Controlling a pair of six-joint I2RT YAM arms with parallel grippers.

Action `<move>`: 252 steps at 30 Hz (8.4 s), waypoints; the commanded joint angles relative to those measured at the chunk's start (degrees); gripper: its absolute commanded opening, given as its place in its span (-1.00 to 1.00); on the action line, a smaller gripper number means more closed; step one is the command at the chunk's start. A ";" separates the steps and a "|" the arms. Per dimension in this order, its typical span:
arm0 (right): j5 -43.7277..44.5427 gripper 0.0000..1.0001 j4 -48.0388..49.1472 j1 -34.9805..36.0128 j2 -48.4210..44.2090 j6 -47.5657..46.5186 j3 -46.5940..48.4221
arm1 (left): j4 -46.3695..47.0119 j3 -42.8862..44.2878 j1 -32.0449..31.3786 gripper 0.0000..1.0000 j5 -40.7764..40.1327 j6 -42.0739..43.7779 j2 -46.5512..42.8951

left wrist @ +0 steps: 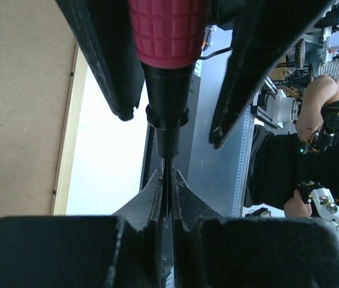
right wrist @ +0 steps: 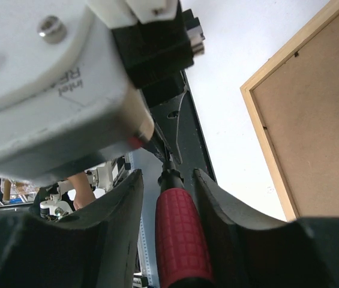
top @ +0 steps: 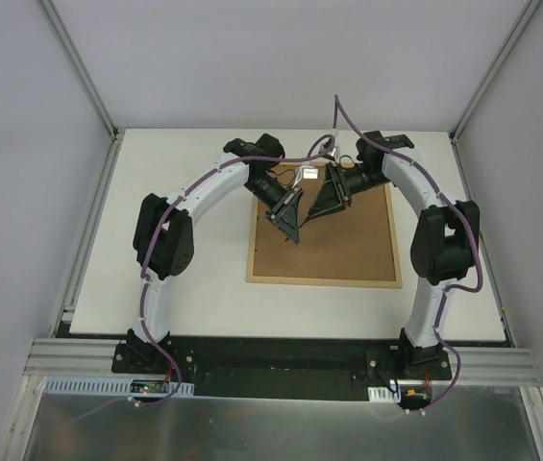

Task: Take the photo out of the frame
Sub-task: Adjust the screwdriver, then release the photo frame item from the photo frame.

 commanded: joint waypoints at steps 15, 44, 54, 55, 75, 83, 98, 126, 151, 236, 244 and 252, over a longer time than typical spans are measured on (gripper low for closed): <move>5.07 -0.99 12.39 2.44 -7.60 5.40 -8.93 | -0.47 2.04 4.32 0.13 -2.12 0.16 -4.01; 21.25 -0.99 66.66 7.89 10.75 67.48 -23.28 | 25.37 -27.40 17.78 0.32 -29.20 -17.59 -5.07; 19.93 -0.99 74.58 8.24 12.69 71.62 -23.81 | 25.81 -27.84 17.43 0.23 -25.59 -19.26 -2.43; 19.93 -0.99 74.84 8.33 12.69 71.62 -24.16 | 25.81 -27.84 17.35 0.23 -25.59 -19.44 -2.43; 17.03 -0.99 75.64 6.39 9.00 67.75 -25.13 | 26.60 -28.02 15.94 -0.30 -29.72 -22.25 -1.38; 16.06 -0.99 75.37 8.59 8.91 66.17 -26.01 | 26.51 -27.40 15.94 -0.36 -29.46 -23.04 -0.41; 18.08 -0.99 74.58 9.38 8.82 65.02 -25.66 | 26.51 -27.05 14.44 -0.27 -29.37 -23.39 0.74; 19.49 -0.99 77.92 10.26 9.97 66.17 -24.60 | 26.51 -26.79 13.39 -0.52 -29.54 -24.10 1.18; 24.04 -0.99 75.74 14.92 7.78 67.23 -23.46 | 26.51 -26.96 12.33 -0.66 -33.05 -25.50 0.30; 18.44 -0.99 69.93 8.33 21.57 60.72 -3.25 | 27.66 -19.14 18.49 -0.67 -24.54 -25.06 6.01; 21.76 -0.99 68.71 9.73 18.59 60.37 -6.76 | 27.74 -19.40 18.23 -0.69 -27.07 -25.94 5.48; 47.51 -0.99 38.84 19.56 9.53 52.55 4.02 | 27.74 -20.46 16.56 -0.71 -32.79 -27.00 4.34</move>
